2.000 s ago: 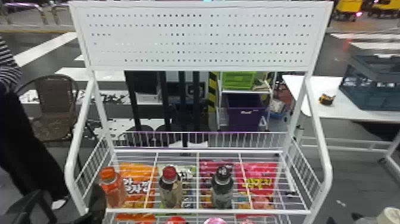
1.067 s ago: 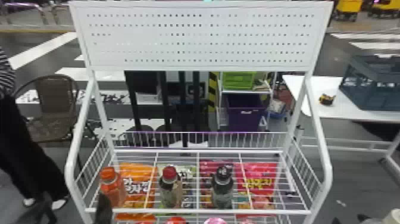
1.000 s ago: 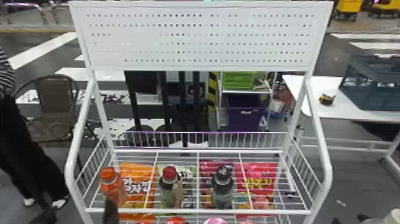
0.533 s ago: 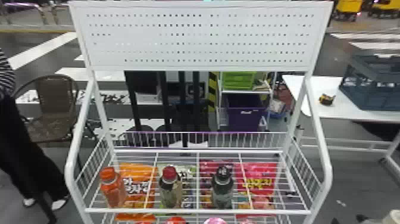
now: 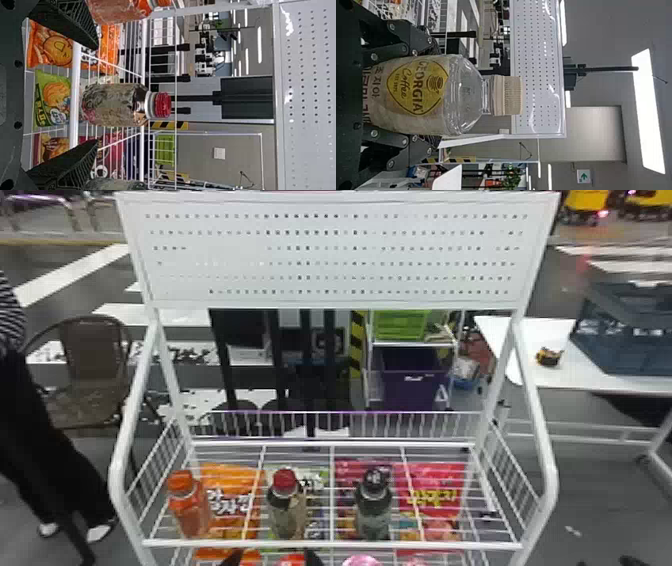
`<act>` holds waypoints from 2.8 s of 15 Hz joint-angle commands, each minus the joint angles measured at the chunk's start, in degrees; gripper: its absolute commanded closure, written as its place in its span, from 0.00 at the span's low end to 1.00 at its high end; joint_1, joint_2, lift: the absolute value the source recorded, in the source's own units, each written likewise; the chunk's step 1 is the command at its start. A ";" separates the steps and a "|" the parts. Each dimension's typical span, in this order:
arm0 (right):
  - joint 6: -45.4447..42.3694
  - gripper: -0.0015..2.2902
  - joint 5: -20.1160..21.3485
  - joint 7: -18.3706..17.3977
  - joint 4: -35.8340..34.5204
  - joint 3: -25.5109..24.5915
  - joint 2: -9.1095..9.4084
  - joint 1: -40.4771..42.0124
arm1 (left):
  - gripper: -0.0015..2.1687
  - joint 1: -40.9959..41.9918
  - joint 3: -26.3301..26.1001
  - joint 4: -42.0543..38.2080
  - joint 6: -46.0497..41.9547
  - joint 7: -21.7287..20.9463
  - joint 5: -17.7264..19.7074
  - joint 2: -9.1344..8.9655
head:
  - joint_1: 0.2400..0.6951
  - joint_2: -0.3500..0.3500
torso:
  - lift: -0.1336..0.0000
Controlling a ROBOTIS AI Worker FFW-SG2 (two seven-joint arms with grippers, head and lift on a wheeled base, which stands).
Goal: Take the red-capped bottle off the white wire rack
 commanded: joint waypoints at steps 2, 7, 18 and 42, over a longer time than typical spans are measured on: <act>-1.55 0.60 -0.25 0.00 0.06 0.00 -0.10 0.62 | 0.02 -4.40 -0.52 5.83 -0.17 0.00 0.00 -1.79 | 0.57 0.50 | 1.00; -3.31 0.60 -0.25 0.00 0.41 0.00 -0.19 1.41 | 0.02 -10.03 -0.43 12.42 -0.70 0.17 0.09 -3.20 | 0.57 0.50 | 1.00; -7.00 0.60 -0.78 0.00 1.38 -0.27 -0.45 2.55 | 0.07 -20.40 1.15 23.50 -3.33 0.09 4.31 -4.78 | 0.57 0.50 | 1.00; 0.73 0.60 -0.34 0.00 1.73 -0.62 -0.45 -0.70 | 0.99 22.93 22.60 -38.29 10.91 -5.45 0.88 5.50 | 0.57 0.50 | 1.00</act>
